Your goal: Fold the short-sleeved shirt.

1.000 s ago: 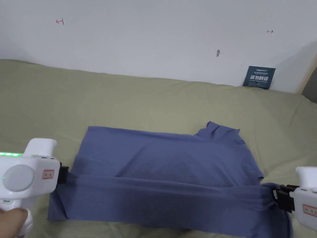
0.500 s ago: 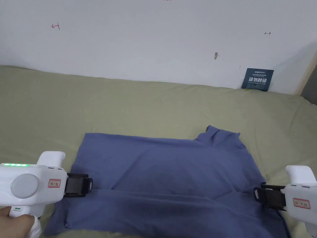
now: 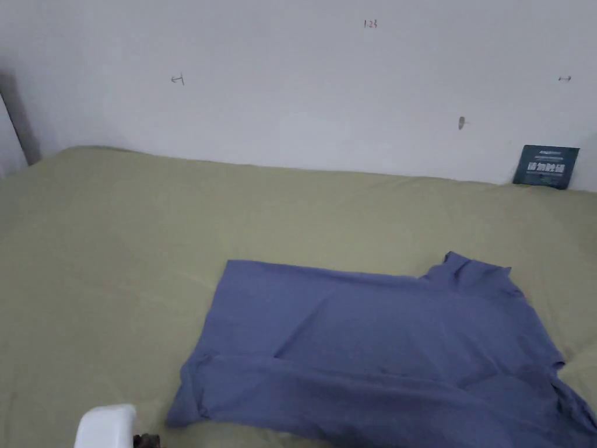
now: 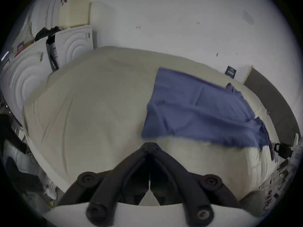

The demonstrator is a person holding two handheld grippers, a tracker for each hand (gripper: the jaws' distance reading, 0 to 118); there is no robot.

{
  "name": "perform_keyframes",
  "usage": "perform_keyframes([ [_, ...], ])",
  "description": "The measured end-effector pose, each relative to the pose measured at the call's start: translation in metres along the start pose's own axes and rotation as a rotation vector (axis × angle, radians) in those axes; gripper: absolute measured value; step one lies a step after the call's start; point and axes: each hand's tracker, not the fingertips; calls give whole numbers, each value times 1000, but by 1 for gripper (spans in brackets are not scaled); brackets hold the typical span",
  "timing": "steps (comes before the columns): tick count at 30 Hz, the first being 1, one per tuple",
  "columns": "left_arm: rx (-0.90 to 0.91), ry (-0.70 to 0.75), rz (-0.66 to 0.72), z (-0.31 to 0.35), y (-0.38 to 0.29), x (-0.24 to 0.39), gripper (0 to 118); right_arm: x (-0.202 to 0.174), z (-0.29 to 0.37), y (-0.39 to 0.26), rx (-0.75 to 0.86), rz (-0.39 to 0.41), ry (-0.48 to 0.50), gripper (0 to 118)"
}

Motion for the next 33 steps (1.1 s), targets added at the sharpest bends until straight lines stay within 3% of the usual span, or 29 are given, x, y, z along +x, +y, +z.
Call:
perform_keyframes([
  [6,-47,-45,28,-19,11,1,2,3,-7,-10,-60,4,27,1],
  [8,-33,-37,-5,-31,24,10,43,8,-5,-7,-50,-24,32,1],
  [10,-32,-27,-32,-49,35,12,91,14,-6,-1,-37,-37,37,1],
  [15,-83,-27,-56,-93,51,18,90,30,-3,11,-12,-67,30,1],
  [18,-133,-3,-126,-112,52,22,79,41,-12,16,1,-105,26,6],
  [19,-148,3,-138,-115,53,21,78,44,-16,17,-1,-124,17,35],
  [22,-94,-16,-125,-106,57,22,70,57,-32,16,33,-130,-32,63],
  [23,-73,-53,-119,-104,60,21,50,59,-38,16,15,-127,-12,72],
  [24,-66,-69,-128,-103,61,23,21,61,-45,17,2,-124,-16,72],
  [25,-60,-74,-152,-103,61,25,7,62,-52,17,-6,-118,-12,72],
  [27,-100,-47,-219,-104,63,29,7,61,-64,19,-21,-108,-19,72],
  [33,-97,-84,-173,-95,66,29,7,66,-108,26,-53,-132,15,71],
])
